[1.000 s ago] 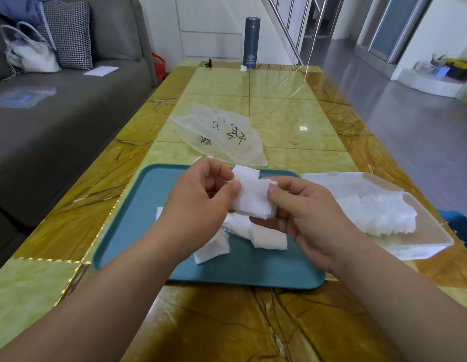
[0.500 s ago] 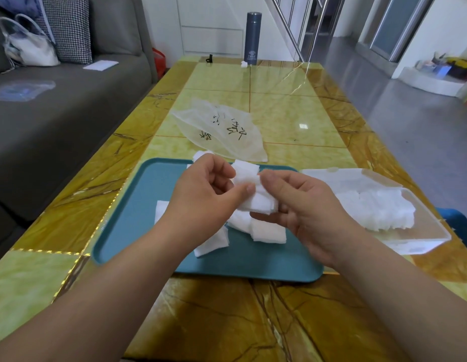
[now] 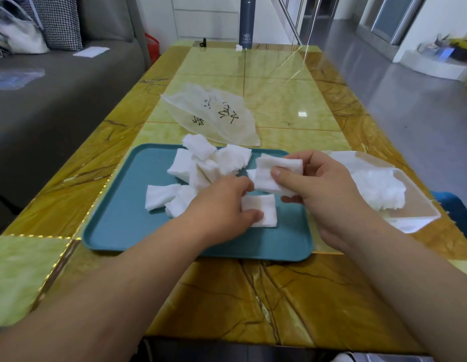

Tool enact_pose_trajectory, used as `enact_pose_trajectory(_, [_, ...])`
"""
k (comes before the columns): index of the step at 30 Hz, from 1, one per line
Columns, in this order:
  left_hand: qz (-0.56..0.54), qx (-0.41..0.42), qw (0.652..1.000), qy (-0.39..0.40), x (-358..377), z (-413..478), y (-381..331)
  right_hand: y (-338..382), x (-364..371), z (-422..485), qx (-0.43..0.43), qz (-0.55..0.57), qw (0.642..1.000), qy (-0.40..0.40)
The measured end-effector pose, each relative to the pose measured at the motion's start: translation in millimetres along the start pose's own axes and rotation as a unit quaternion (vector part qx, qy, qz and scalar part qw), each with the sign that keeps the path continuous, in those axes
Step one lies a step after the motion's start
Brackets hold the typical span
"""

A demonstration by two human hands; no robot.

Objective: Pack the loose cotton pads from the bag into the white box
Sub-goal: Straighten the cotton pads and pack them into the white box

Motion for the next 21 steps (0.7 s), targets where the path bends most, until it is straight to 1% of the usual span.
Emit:
enact_pose_trajectory(2, [0.029, 0.006, 1.0, 0.008, 2, 3, -2, 0, -4, 1, -0.006, -0.015, 1.0, -0.008])
enact_pose_trajectory(7, [-0.008, -0.019, 0.999, 0.032, -1, 3, -2, -2, -6, 1, 0.0, -0.045, 0.999, -0.03])
enact_pose_trajectory(11, [-0.018, -0.014, 1.0, 0.021, -4, 1, -4, -1, -6, 2, -0.007, -0.061, 0.997, -0.035])
enact_pose_trajectory(14, [-0.084, -0.034, 0.996, -0.004, -10, -5, -4, 2, -5, 1, -0.012, -0.06, 0.998, -0.032])
enact_pose_trajectory(16, [-0.141, -0.046, 0.989, -0.027, -18, -9, -3, 3, -4, 1, -0.012, -0.079, 0.996, -0.032])
enact_pose_trajectory(19, [-0.183, -0.056, 0.978, -0.078, -32, -16, 2, 0, -4, 1, -0.025, -0.118, 0.992, -0.042])
enact_pose_trajectory(21, [-0.23, -0.059, 0.967, -0.095, -41, -20, 5, -1, -4, 2, -0.024, -0.114, 0.992, -0.046])
Point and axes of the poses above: each hand's wrist, its own z-axis towards the middle knuckle, its own x-axis out of the palm, y = z × x, the point moved 2 cm from there along z, towards the middle knuckle, and after that the axes turned 12 degrees about z, right-handed, at the moved point
